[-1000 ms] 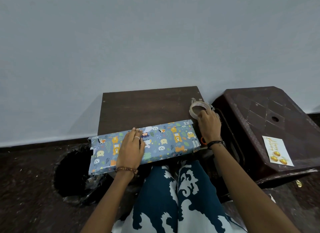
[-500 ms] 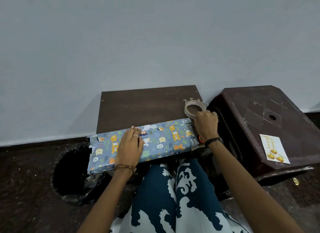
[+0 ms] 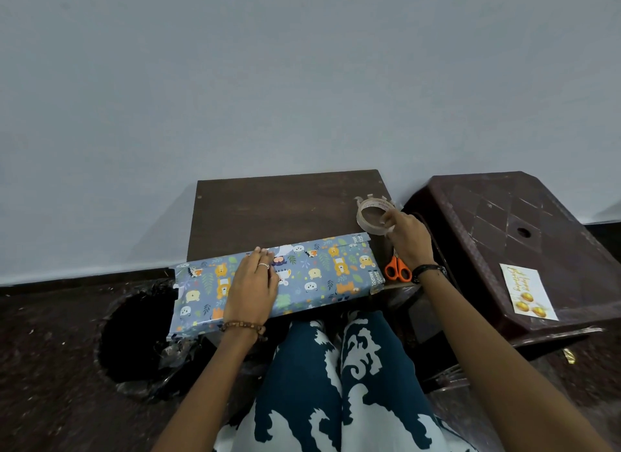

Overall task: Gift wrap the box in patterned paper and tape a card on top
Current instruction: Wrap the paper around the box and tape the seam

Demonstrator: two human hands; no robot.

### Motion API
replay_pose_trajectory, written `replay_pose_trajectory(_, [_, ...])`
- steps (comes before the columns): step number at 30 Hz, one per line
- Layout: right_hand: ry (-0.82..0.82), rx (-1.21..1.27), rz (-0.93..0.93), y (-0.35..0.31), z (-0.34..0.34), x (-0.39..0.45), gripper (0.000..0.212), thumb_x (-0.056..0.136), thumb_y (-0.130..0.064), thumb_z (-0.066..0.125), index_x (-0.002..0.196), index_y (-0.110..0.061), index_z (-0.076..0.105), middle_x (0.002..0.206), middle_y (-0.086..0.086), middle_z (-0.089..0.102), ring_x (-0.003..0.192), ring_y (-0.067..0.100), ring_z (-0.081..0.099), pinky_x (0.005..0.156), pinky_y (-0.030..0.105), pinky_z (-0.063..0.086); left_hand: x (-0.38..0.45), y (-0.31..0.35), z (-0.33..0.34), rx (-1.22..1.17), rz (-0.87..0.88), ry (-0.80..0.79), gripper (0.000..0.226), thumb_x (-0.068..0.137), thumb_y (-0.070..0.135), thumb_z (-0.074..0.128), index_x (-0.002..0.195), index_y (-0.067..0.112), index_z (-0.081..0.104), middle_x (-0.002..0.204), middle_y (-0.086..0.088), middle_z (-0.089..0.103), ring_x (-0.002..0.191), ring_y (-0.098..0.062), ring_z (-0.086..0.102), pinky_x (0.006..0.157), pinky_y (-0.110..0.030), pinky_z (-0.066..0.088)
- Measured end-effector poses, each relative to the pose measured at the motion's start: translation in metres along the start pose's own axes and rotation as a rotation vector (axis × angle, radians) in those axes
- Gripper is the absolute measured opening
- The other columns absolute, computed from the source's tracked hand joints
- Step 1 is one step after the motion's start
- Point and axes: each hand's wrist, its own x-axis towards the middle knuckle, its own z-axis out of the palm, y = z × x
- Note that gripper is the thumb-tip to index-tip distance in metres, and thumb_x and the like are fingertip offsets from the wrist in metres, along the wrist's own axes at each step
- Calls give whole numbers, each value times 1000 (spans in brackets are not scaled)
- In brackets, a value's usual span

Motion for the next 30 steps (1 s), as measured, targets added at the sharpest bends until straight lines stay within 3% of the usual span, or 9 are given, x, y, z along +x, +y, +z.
replay_pose_trajectory(3, [15,401,216,-2,-4,0,36,70,12,46,86,-13,66,92,-3,68,96,15,59,80,34,49,0,0,0,10,10,10,46,87,22,33,107,-4,66,109,-18,66,105,-33,63,87,-48,49])
replay_pose_trajectory(5, [12,616,320,-7,-9,1,38,69,16,45,85,-11,67,98,5,68,103,17,59,82,24,47,0,-1,1,4,4,2,42,87,19,38,108,-4,65,110,-19,66,105,-33,63,88,-49,49])
replay_pose_trajectory(9, [-151,835,329,-23,-18,6,33,75,13,54,81,-15,70,113,14,63,112,23,55,81,24,45,-1,0,0,-41,-6,-17,35,83,12,48,110,-4,64,113,-19,64,108,-34,60,91,-48,49])
replay_pose_trajectory(11, [-234,874,312,-39,-23,3,27,79,3,60,76,-21,72,111,9,62,106,19,57,73,22,45,-2,1,-1,-65,13,5,28,84,6,54,109,-4,63,113,-18,63,105,-34,61,88,-47,52])
replay_pose_trajectory(13, [-334,849,229,-67,-26,-8,12,85,-8,62,81,-16,71,99,0,65,87,7,58,68,18,43,-2,1,-3,-96,10,10,27,82,1,62,109,-5,62,114,-17,62,100,-33,62,85,-44,53])
replay_pose_trajectory(15, [-395,747,83,-95,-20,-20,7,85,-17,65,84,-15,72,94,-5,69,83,1,61,70,13,45,-1,1,-4,-102,5,6,26,82,0,63,108,-6,63,112,-16,62,101,-32,62,86,-42,52])
replay_pose_trajectory(22, [-499,391,-171,-148,21,-21,15,85,-13,63,82,-3,74,93,3,73,86,13,66,68,4,41,1,1,-5,-122,-14,-16,27,88,5,54,114,-1,61,115,-14,60,115,-29,55,95,-39,47])
replay_pose_trajectory(26, [-532,258,-179,-151,31,-15,16,85,-15,62,83,-6,75,94,1,74,84,12,65,71,18,44,1,1,-5,-109,-25,-17,28,88,7,54,115,1,60,115,-13,59,114,-28,55,93,-39,48])
replay_pose_trajectory(30, [-565,157,-206,-157,30,-13,17,86,-17,61,84,-8,75,93,0,73,81,14,64,69,22,43,0,1,-5,-119,-37,-26,30,90,9,51,118,2,59,117,-13,58,117,-28,53,94,-39,47])
